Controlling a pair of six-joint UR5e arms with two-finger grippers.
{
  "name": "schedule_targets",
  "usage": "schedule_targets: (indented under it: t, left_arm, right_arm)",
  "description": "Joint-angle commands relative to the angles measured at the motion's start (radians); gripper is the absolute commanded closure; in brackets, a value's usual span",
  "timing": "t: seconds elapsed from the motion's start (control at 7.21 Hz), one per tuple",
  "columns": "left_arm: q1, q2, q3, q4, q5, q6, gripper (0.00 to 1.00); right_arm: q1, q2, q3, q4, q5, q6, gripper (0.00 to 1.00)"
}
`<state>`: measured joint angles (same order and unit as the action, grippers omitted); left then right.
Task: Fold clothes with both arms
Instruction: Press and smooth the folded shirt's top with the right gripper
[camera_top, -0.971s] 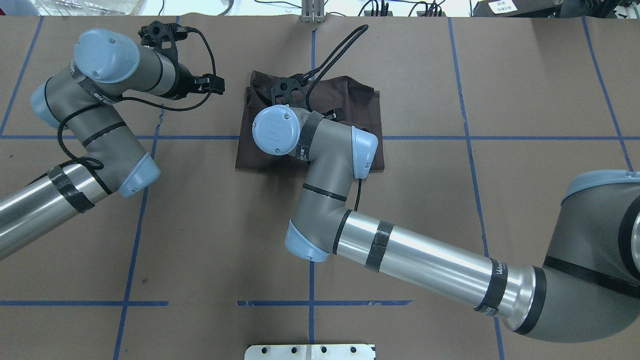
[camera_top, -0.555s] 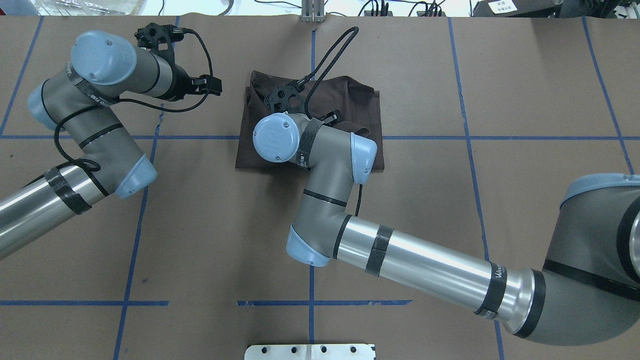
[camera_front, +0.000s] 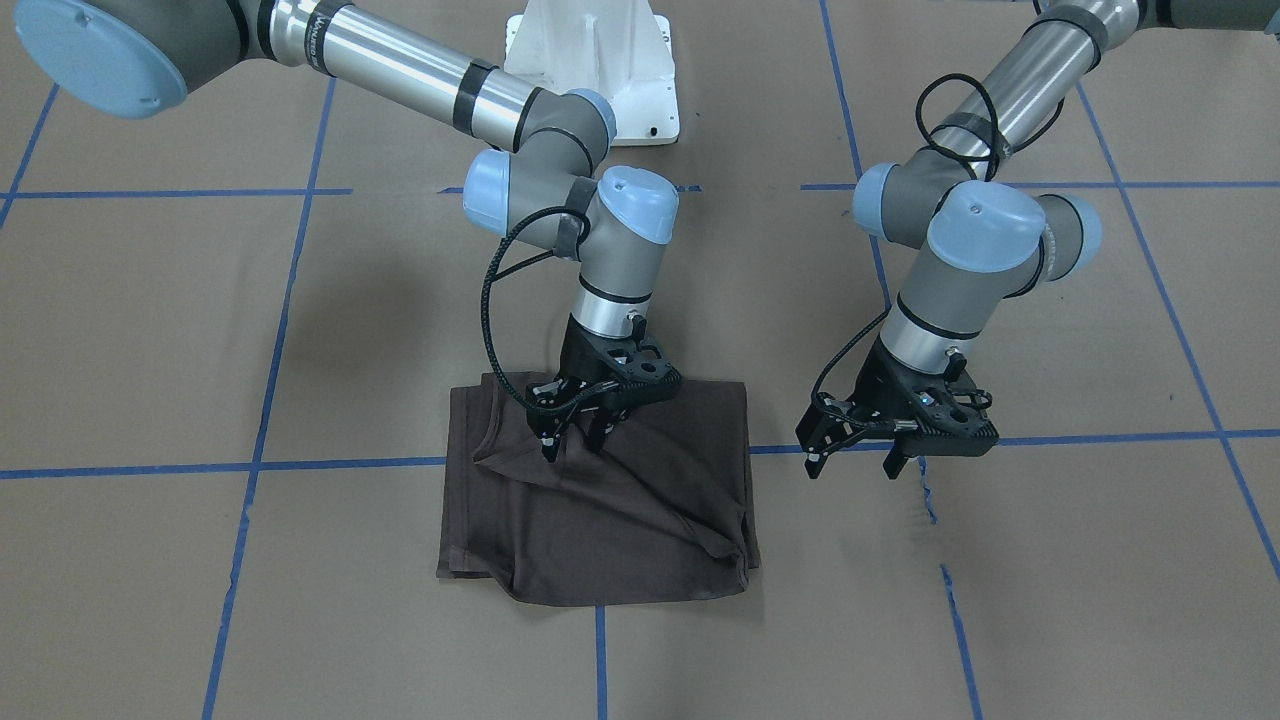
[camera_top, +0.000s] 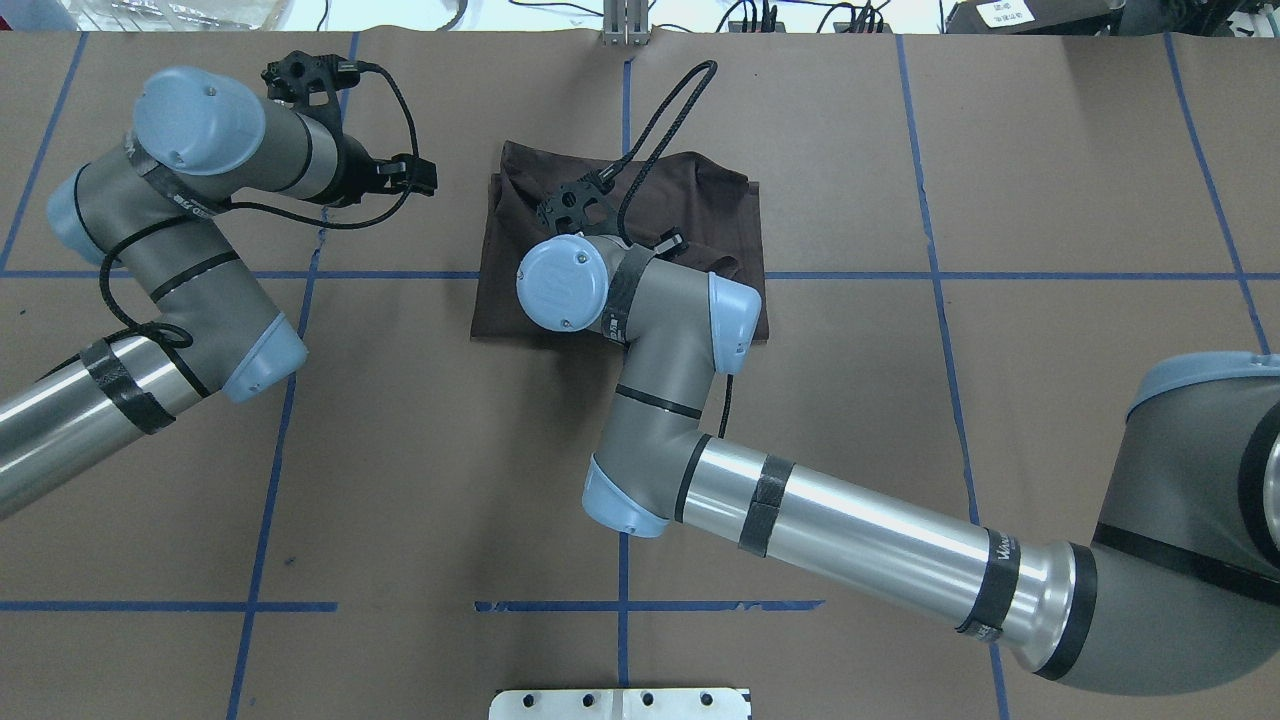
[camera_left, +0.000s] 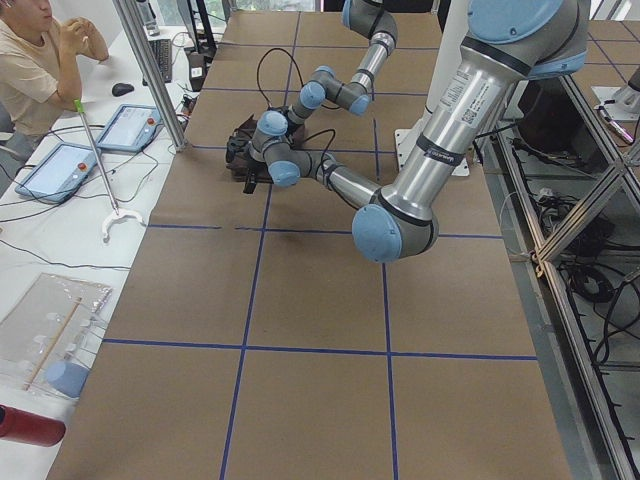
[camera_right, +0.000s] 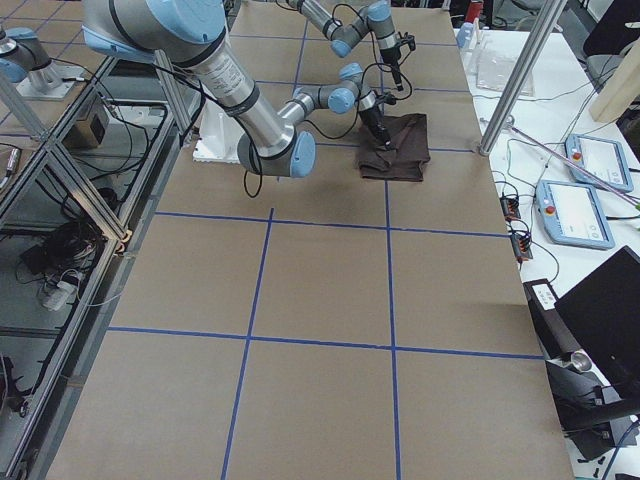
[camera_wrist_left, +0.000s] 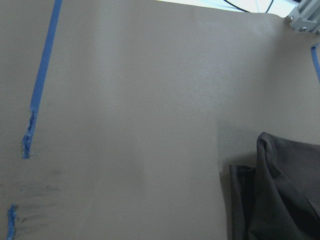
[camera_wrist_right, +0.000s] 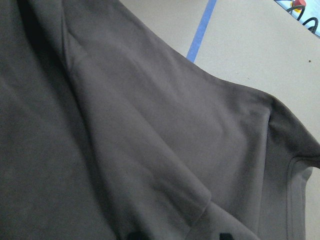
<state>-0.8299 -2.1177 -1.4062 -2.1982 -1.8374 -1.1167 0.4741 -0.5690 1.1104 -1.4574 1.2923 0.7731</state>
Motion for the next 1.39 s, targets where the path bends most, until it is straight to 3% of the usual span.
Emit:
schedule_targets:
  t: [0.0,0.83,0.97,1.25]
  left_arm:
    - [0.000,0.001,0.000,-0.002,0.000,-0.002,0.00]
    - [0.000,0.001,-0.002,-0.002,0.000,-0.020,0.00]
    - [0.000,0.001,-0.004,-0.002,0.000,-0.021,0.00]
    - [0.000,-0.001,-0.010,-0.002,0.000,-0.023,0.00]
  right_arm:
    - [0.000,0.001,0.002,0.003,0.002,0.002,0.49]
    - [0.000,0.001,0.003,0.009,0.044,0.011,0.52]
    - [0.000,0.001,0.005,0.011,0.045,0.015,1.00]
    - [0.000,0.000,0.005,0.011,0.044,0.069,1.00]
